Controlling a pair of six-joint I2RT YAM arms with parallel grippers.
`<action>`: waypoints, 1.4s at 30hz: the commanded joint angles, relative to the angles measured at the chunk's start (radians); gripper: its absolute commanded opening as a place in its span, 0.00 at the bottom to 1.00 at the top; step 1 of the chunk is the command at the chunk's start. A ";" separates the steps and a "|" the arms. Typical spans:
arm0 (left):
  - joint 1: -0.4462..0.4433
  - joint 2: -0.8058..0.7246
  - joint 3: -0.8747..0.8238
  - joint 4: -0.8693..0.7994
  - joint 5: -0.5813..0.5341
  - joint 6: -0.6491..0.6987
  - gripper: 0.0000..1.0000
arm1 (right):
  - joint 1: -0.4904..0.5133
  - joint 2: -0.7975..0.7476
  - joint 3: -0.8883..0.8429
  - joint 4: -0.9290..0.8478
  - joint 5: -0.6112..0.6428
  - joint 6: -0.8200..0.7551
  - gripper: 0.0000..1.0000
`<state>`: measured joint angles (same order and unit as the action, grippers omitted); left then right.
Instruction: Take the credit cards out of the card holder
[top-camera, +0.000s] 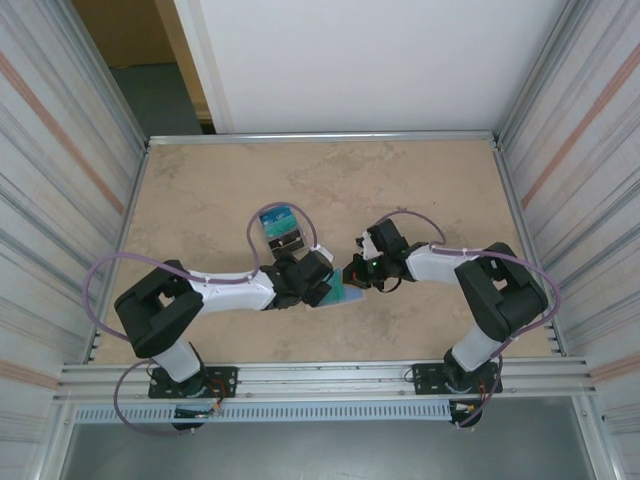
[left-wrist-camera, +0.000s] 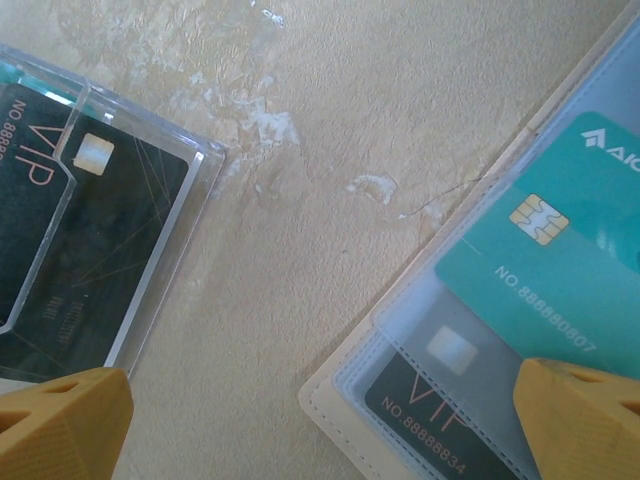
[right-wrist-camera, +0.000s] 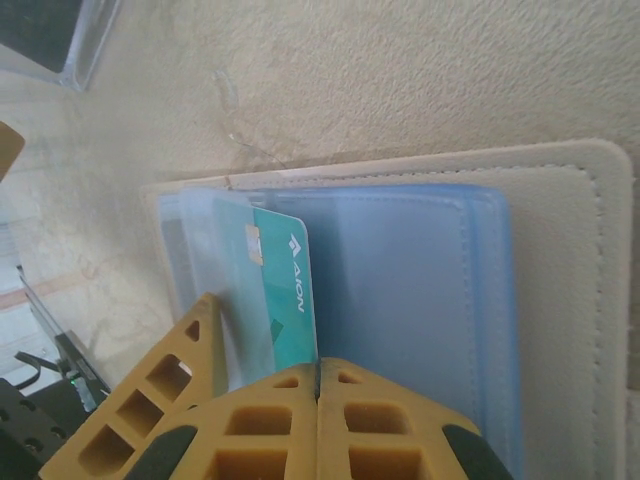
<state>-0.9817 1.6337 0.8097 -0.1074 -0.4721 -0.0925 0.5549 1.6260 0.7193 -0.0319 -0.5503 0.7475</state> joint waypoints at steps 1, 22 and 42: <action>0.004 0.017 0.019 -0.022 -0.008 0.016 0.99 | -0.007 -0.048 -0.027 0.024 -0.015 -0.008 0.00; -0.005 0.025 0.014 -0.021 0.012 -0.017 0.99 | 0.017 0.030 -0.107 0.318 -0.107 0.099 0.09; 0.007 -0.065 -0.007 -0.021 -0.020 -0.015 0.99 | 0.011 -0.156 -0.046 -0.071 0.145 -0.070 0.00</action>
<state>-0.9817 1.6146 0.8112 -0.1089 -0.4725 -0.1043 0.5632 1.5196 0.6514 0.0341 -0.4900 0.7414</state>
